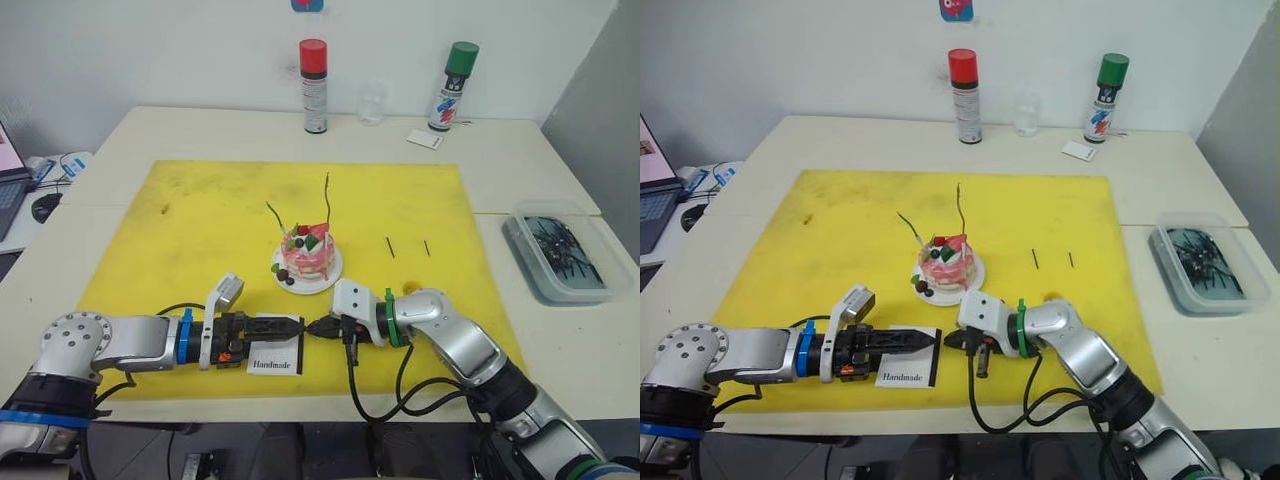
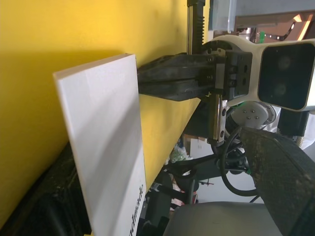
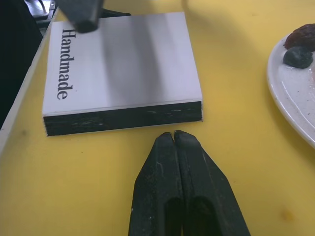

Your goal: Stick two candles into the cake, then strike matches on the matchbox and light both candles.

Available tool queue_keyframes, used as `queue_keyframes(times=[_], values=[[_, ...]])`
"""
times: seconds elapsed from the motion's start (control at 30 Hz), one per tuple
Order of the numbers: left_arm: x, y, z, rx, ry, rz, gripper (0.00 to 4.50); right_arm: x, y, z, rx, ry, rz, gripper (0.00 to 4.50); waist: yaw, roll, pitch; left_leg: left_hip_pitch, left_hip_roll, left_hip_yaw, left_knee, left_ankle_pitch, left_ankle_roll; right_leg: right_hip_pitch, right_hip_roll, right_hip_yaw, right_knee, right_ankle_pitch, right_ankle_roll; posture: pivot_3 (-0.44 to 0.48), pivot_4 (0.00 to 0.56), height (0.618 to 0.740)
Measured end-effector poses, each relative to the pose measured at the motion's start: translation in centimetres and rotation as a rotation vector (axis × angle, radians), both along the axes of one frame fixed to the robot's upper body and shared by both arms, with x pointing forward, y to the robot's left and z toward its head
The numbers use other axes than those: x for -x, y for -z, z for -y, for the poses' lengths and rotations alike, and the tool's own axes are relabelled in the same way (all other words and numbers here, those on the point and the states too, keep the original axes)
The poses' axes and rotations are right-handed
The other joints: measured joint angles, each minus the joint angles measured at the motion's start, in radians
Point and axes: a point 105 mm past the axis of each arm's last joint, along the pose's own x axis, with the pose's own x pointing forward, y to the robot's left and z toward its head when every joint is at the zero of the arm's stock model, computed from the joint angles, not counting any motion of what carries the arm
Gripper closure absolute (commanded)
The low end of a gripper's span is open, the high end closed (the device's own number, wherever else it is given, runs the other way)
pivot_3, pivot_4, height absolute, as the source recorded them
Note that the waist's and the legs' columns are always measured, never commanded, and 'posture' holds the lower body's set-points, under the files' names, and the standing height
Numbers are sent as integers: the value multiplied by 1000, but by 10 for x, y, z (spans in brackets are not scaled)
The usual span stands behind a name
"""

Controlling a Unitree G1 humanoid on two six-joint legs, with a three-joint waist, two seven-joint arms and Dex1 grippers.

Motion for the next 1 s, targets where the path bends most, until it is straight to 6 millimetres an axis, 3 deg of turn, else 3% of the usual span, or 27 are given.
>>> queue_keyframes(times=[0.43,0.6,0.7,0.8,1.0], values=[[6,1,-1,-2,-2,7,0,-6,-2,-11,-55,45,12,4455,0,0,0,0,0,2,-9,0,0,0,0,1,0,0,0,0,150,740],[6,1,-1,-4,-9,13,0,-11,-3,-1,-39,53,54,4455,1,0,0,0,0,2,-10,0,0,0,0,1,-1,-1,0,0,150,740],[7,1,-1,-8,-15,19,0,-19,-7,17,-20,97,83,4455,1,0,0,0,0,2,-10,0,0,0,0,1,-1,-3,-4,0,150,740],[8,5,-4,-22,-36,12,885,-23,-9,34,-6,143,97,4500,2,0,0,0,0,2,-10,0,0,0,0,1,-1,-3,-4,0,150,740],[10,12,-7,-54,-56,-7,2804,-15,-7,44,-16,179,70,4500,2,0,0,0,0,1,-13,0,0,0,0,0,-1,-3,-2,0,150,740]])
